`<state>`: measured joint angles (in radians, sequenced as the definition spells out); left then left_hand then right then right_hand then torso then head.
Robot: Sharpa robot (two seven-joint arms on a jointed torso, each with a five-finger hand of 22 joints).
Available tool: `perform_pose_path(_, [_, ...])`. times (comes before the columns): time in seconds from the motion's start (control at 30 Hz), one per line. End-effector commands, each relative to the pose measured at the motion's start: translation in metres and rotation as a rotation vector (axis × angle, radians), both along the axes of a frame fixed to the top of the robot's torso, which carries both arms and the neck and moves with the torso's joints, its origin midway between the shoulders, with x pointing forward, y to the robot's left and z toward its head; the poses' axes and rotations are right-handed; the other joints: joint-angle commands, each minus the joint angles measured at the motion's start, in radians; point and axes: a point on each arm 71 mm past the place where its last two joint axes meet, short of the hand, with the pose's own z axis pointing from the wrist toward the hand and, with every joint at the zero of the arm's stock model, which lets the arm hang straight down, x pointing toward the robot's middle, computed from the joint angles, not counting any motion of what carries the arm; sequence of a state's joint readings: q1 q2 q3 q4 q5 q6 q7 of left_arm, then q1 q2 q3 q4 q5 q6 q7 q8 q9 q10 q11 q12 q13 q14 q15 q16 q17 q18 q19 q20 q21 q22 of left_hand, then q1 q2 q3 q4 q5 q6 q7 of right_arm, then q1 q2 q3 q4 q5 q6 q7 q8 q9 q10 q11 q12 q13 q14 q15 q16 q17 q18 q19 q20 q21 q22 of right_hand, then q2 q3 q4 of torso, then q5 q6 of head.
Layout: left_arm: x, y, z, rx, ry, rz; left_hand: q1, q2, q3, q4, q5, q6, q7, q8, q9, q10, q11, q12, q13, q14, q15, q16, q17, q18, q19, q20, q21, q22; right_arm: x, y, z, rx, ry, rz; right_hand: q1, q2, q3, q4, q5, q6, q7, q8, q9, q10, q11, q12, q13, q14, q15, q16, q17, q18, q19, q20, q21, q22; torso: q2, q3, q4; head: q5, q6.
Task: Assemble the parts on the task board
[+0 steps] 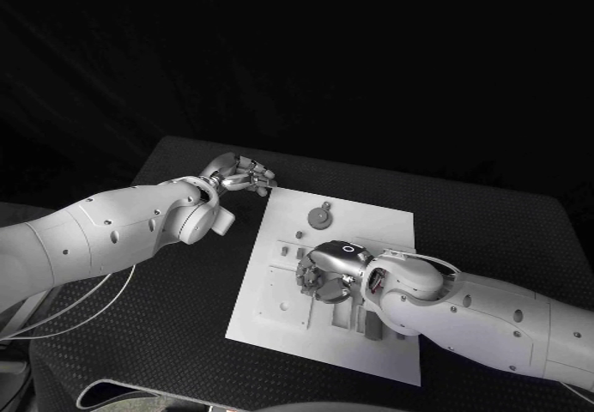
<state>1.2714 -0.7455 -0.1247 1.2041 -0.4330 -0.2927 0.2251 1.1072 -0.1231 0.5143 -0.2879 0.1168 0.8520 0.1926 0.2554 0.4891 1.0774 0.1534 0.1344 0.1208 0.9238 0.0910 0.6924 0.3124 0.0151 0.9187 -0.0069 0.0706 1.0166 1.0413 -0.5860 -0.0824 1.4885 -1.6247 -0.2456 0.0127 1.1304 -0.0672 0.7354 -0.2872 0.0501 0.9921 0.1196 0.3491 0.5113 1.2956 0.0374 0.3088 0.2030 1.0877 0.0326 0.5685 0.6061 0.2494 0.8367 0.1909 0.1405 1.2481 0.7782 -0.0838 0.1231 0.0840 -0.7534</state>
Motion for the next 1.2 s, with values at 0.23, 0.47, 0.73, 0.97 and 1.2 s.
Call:
perform_pose_path(0.23, [-0.001, -0.002, 0.001, -0.01, 0.0, -0.013, 0.003, 0.006, -0.007, 0.001, 0.005, -0.002, -0.003, 0.003, -0.002, -0.009, 0.002, 0.006, -0.002, 0.0, 0.003, -0.007, 0.002, 0.004, 0.001, 0.002, -0.003, -0.002, -0.001, 0.0, -0.004, -0.032, -0.001, 0.004, -0.001, 0.007, 0.0, -0.002, -0.001, 0.006, 0.001, 0.003, 0.002, 0.005, 0.005, -0.004, 0.002, 0.002, 0.005, -0.005, 0.002, -0.012, 0.003, 0.001, -0.002, -0.001, 0.0, -0.0008, 0.0008, -0.002, -0.002])
perform_pose_path(0.47, [-0.001, -0.001, 0.001, -0.01, -0.001, -0.012, 0.004, 0.007, -0.007, 0.0, 0.005, -0.002, -0.003, 0.003, -0.002, -0.009, 0.002, 0.007, -0.002, 0.0, 0.003, -0.008, 0.003, 0.004, 0.001, 0.002, -0.003, -0.002, -0.003, 0.001, -0.006, -0.058, 0.002, 0.017, 0.0, 0.007, 0.0, -0.002, -0.001, 0.006, 0.001, 0.003, 0.002, 0.005, 0.005, -0.004, 0.002, 0.002, 0.005, -0.006, 0.003, -0.012, 0.003, 0.001, -0.003, -0.001, 0.0, -0.0002, 0.0005, -0.003, -0.003])
perform_pose_path(0.73, [-0.001, 0.0, 0.001, -0.01, 0.0, -0.011, 0.004, 0.006, -0.007, 0.0, 0.005, -0.001, -0.003, 0.004, -0.002, -0.009, 0.002, 0.007, -0.002, 0.0, 0.003, -0.009, 0.004, 0.004, 0.0, 0.002, -0.003, -0.003, -0.007, 0.006, -0.012, -0.082, 0.017, 0.039, 0.0, 0.007, 0.0, -0.002, -0.001, 0.006, 0.001, 0.003, 0.002, 0.005, 0.005, -0.005, 0.003, 0.002, 0.005, -0.006, 0.004, -0.012, 0.003, 0.001, -0.004, 0.0, 0.0, 0.0007, 0.0003, -0.001, -0.005])
perform_pose_path(0.97, [-0.001, 0.0, 0.001, -0.009, 0.001, -0.01, 0.004, 0.007, -0.008, 0.0, 0.005, -0.001, -0.003, 0.004, -0.002, -0.009, 0.002, 0.007, -0.003, 0.0, 0.003, -0.009, 0.004, 0.004, 0.0, 0.002, -0.003, -0.003, -0.012, 0.008, -0.018, -0.104, 0.012, 0.053, 0.001, 0.008, 0.0, -0.002, -0.001, 0.006, 0.001, 0.003, 0.003, 0.005, 0.005, -0.005, 0.003, 0.003, 0.005, -0.007, 0.005, -0.012, 0.003, 0.001, -0.004, 0.0, 0.0, 0.001, 0.0007, 0.0, -0.007])
perform_pose_path(1.2, [-0.001, 0.0, 0.001, -0.009, 0.002, -0.011, 0.004, 0.006, -0.008, 0.0, 0.005, -0.001, -0.003, 0.004, -0.002, -0.009, 0.002, 0.007, -0.003, -0.001, 0.003, -0.009, 0.005, 0.004, 0.0, 0.002, -0.003, -0.003, -0.014, 0.01, -0.018, -0.115, 0.009, 0.062, 0.001, 0.008, 0.0, -0.002, -0.001, 0.006, 0.001, 0.003, 0.003, 0.006, 0.005, -0.006, 0.004, 0.003, 0.005, -0.007, 0.005, -0.012, 0.003, 0.001, -0.004, 0.001, 0.0, 0.0007, 0.0004, 0.0, -0.008])
